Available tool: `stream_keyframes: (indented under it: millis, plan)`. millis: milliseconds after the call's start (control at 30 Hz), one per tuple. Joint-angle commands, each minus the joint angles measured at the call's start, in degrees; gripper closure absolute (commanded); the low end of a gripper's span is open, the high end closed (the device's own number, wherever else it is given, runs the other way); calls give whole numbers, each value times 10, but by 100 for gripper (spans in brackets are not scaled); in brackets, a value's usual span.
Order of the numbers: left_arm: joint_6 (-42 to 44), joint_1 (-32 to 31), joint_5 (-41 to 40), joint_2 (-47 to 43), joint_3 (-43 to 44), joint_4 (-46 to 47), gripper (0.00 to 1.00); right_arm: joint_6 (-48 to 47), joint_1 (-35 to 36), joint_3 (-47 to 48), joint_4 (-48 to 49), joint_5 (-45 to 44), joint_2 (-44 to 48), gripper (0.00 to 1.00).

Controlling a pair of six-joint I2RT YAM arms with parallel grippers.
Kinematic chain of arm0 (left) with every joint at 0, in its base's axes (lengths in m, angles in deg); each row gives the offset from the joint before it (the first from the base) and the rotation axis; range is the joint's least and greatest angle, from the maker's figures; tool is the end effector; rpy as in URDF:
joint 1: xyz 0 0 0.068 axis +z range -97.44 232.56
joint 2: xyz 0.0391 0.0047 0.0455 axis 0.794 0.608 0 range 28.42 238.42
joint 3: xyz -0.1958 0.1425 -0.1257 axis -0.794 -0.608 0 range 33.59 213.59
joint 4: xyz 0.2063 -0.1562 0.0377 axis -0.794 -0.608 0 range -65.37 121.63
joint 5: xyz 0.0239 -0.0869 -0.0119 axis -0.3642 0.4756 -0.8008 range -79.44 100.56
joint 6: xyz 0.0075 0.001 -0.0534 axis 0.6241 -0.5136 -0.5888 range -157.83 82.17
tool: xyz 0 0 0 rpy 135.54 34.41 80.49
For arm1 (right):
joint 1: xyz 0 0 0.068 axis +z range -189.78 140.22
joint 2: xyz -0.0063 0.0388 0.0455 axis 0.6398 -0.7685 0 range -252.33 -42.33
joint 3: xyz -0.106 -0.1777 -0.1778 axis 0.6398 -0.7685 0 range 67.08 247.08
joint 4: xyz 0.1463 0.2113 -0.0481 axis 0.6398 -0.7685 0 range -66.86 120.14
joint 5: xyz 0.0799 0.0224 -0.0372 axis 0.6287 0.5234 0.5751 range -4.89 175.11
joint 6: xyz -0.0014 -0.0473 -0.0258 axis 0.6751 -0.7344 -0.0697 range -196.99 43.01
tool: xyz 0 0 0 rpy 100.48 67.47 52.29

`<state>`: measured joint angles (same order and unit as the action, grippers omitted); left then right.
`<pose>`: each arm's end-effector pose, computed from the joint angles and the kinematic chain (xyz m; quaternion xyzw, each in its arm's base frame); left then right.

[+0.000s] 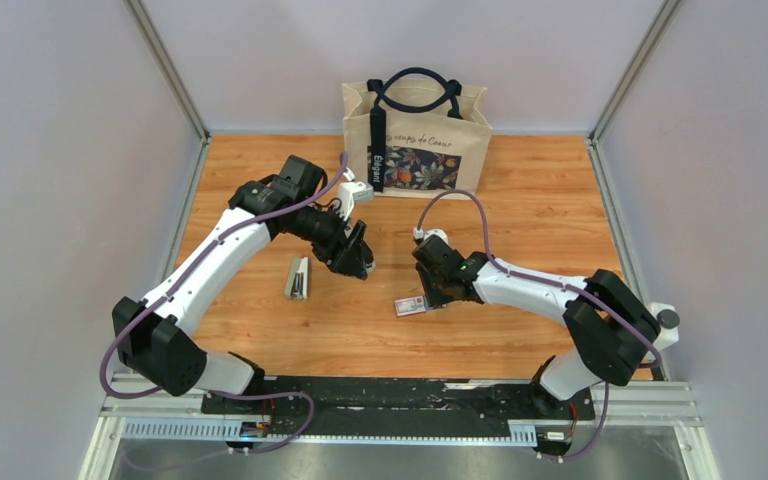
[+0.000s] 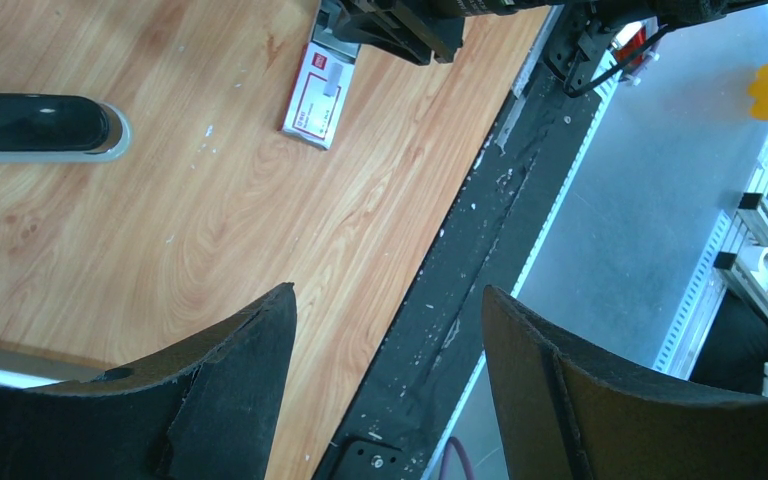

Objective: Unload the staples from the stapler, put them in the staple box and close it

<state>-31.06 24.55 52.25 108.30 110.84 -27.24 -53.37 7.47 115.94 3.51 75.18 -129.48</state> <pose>0.2265 -0.1472 0.3337 0.3543 0.8382 -0.3814 0.1626 0.1963 0.2034 0.1737 -0.1807 0.9557 0.0565 0.2252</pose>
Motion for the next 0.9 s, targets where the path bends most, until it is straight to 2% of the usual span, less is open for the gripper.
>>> stream_keyframes:
  millis: [0, 500, 867]
  plan:
    - [12, -2, 12, -19, -2, 12, 24, -12, 4, 21, 17, -2, -6, 72]
    - [14, -1, 10, -18, -1, 10, 24, -16, 4, 26, 14, 6, -13, 71]
    - [17, -1, 8, -22, -1, 10, 24, -12, 4, 23, 11, -1, -10, 78]
